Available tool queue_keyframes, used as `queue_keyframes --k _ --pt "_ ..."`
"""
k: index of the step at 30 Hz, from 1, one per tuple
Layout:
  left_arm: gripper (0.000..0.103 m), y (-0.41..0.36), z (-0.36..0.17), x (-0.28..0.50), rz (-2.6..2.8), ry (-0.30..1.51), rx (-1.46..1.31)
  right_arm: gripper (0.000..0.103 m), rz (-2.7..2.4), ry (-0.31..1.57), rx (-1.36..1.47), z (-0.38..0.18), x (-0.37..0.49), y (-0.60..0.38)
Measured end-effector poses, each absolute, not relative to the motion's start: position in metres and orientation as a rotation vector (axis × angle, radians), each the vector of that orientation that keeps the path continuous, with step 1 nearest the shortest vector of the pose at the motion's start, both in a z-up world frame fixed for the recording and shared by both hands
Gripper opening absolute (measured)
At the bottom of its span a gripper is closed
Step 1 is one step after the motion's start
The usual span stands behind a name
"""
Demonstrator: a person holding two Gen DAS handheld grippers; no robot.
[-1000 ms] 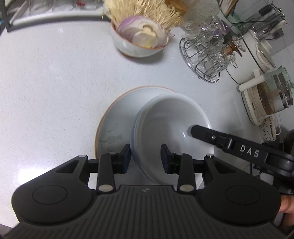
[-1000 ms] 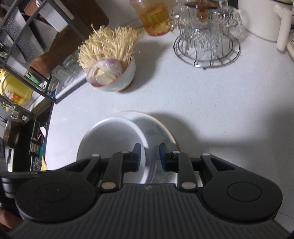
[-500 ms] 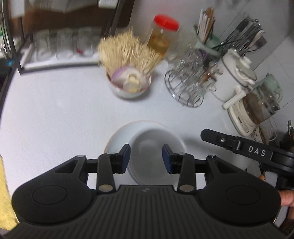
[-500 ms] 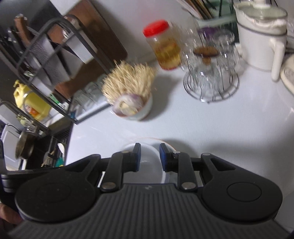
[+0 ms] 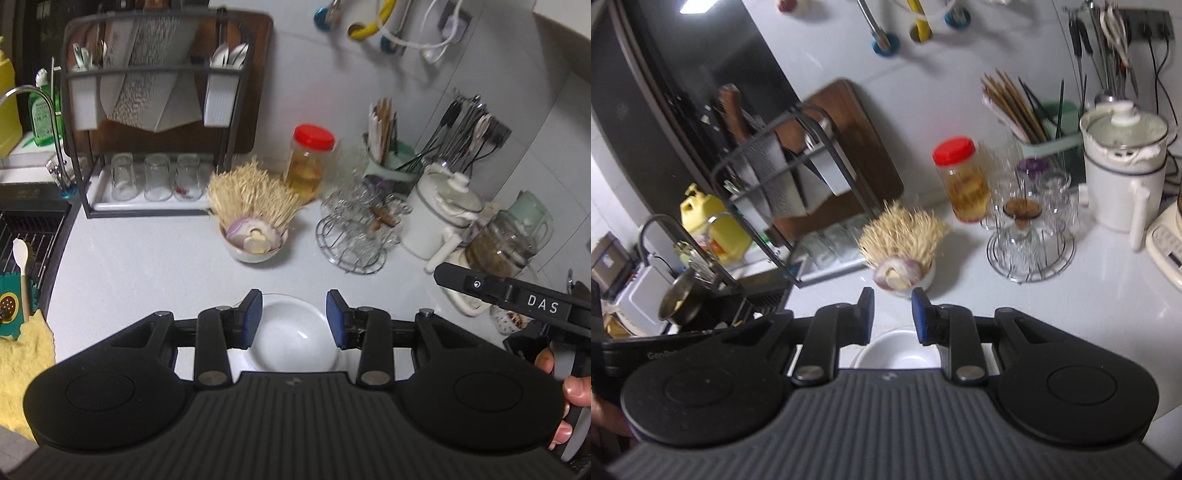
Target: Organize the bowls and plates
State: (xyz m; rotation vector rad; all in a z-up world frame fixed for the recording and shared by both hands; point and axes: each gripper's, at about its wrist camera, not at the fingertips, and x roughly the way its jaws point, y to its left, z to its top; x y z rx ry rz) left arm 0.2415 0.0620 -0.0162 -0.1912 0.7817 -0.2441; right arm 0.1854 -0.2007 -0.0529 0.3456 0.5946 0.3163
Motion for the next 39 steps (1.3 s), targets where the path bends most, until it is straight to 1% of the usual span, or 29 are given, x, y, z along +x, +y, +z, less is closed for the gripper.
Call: queue_keyframes --k 9,12,17,31,33,34,36,37,38,39 --pt "0.044 0.041 0.002 0.173 -0.218 0.716 -0.207 0.026 0.349 0.515 0.296 -0.038 0.127 -0.214" --pt "0.046 0.035 0.002 0.152 -0.213 0.711 -0.213 0.026 0.35 0.505 0.287 -0.038 0.108 -0.217" --pt "0.049 0.03 0.001 0.113 -0.195 0.701 -0.205 0.026 0.353 0.494 0.273 -0.04 0.077 -0.218" --pt "0.05 0.04 -0.021 0.022 -0.157 0.724 -0.2 0.026 0.35 0.52 0.242 -0.057 0.005 -0.208" --pt "0.052 0.044 -0.024 0.013 -0.144 0.729 -0.213 0.026 0.343 0.523 0.246 -0.06 -0.004 -0.209" --pt "0.055 0.047 -0.025 0.009 -0.138 0.73 -0.224 0.026 0.338 0.523 0.244 -0.062 -0.009 -0.209" --pt "0.057 0.05 -0.027 0.002 -0.127 0.731 -0.239 0.026 0.321 0.517 0.233 -0.063 -0.018 -0.209" --pt "0.059 0.051 -0.027 -0.002 -0.125 0.73 -0.246 0.029 0.311 0.514 0.226 -0.064 -0.022 -0.209" --pt "0.061 0.052 -0.028 -0.005 -0.121 0.73 -0.253 0.035 0.303 0.512 0.228 -0.065 -0.025 -0.21" --pt "0.062 0.053 -0.029 -0.009 -0.118 0.73 -0.257 0.05 0.299 0.513 0.242 -0.066 -0.027 -0.212"
